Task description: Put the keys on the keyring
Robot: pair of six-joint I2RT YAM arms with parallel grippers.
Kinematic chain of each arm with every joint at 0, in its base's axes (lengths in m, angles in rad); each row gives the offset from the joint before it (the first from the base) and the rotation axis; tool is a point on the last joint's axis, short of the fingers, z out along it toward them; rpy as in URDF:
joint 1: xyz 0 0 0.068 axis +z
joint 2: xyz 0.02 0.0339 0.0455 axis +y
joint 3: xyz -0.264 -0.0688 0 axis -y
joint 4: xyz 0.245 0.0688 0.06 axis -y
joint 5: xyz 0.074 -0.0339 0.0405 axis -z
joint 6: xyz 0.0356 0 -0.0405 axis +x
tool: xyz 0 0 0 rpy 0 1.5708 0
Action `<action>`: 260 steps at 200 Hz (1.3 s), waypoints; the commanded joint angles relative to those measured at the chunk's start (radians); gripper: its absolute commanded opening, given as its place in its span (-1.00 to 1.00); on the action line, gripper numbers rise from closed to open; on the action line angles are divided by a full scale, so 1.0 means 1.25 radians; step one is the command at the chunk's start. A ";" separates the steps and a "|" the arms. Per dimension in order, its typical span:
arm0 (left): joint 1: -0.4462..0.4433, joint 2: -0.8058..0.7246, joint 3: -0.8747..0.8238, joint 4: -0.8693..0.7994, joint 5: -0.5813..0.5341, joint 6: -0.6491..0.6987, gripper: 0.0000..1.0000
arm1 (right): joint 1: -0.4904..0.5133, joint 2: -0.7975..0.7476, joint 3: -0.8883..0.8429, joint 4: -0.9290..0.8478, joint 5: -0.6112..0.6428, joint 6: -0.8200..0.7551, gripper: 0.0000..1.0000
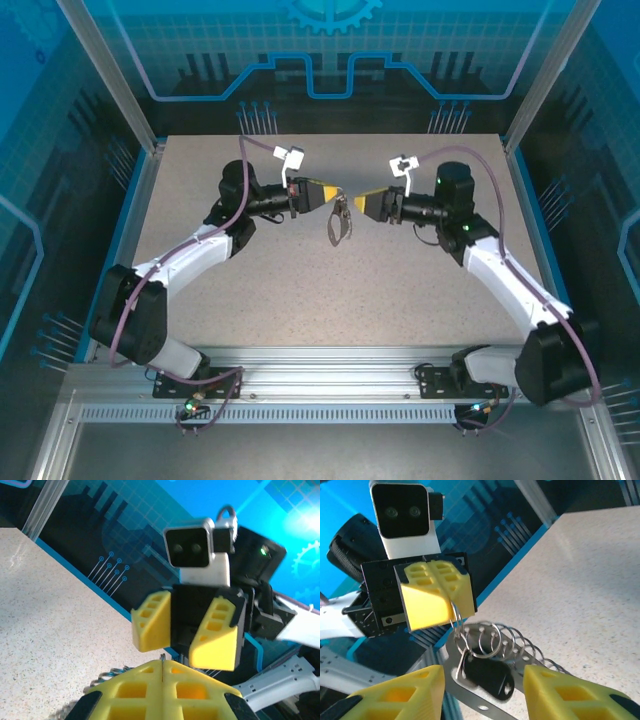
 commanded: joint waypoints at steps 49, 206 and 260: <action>-0.018 -0.043 -0.034 0.098 -0.083 -0.073 -1.00 | 0.176 -0.144 -0.158 0.099 0.396 0.024 0.00; -0.036 -0.060 -0.042 0.074 -0.125 -0.077 -1.00 | 0.276 -0.064 -0.054 0.062 0.531 -0.095 0.00; -0.038 -0.067 -0.045 0.074 -0.126 -0.077 -1.00 | 0.281 -0.011 -0.010 0.054 0.525 -0.110 -0.15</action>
